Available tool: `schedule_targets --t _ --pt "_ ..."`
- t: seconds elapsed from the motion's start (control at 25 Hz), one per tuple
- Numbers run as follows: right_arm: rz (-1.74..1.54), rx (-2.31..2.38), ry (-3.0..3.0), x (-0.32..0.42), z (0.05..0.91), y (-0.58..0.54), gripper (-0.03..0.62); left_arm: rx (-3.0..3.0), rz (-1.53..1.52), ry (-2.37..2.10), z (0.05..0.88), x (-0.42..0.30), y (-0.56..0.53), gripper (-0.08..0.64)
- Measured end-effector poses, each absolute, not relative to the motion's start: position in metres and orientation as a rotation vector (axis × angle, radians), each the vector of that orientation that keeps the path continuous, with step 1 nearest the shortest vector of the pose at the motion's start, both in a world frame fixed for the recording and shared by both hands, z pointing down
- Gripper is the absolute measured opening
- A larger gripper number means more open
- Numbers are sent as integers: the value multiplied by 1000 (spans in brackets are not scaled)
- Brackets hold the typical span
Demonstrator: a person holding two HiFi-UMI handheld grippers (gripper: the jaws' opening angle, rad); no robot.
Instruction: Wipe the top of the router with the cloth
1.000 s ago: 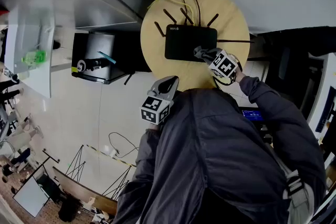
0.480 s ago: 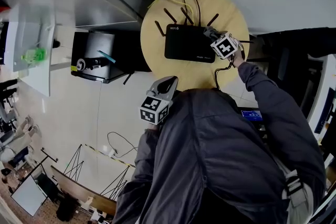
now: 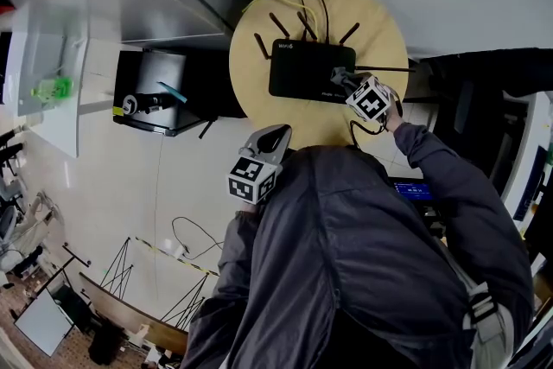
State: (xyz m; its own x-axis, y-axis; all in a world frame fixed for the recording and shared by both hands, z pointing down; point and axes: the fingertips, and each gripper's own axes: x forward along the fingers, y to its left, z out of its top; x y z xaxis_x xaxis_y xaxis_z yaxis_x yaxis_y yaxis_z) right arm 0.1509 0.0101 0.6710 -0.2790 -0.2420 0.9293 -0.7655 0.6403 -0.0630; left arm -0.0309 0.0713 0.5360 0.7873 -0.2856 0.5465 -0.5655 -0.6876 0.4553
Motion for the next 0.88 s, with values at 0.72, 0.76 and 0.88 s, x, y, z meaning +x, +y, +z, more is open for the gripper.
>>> schedule_targets --t 0.72,0.76,0.88 --pt "696 727 -1986 110 651 41 38 2365 572 -590 541 -22 79 0" --pt "720 720 -2023 95 645 41 38 2363 569 -589 541 -25 81 0" --pt "832 675 -2092 48 642 45 38 2354 559 -596 542 -31 85 0"
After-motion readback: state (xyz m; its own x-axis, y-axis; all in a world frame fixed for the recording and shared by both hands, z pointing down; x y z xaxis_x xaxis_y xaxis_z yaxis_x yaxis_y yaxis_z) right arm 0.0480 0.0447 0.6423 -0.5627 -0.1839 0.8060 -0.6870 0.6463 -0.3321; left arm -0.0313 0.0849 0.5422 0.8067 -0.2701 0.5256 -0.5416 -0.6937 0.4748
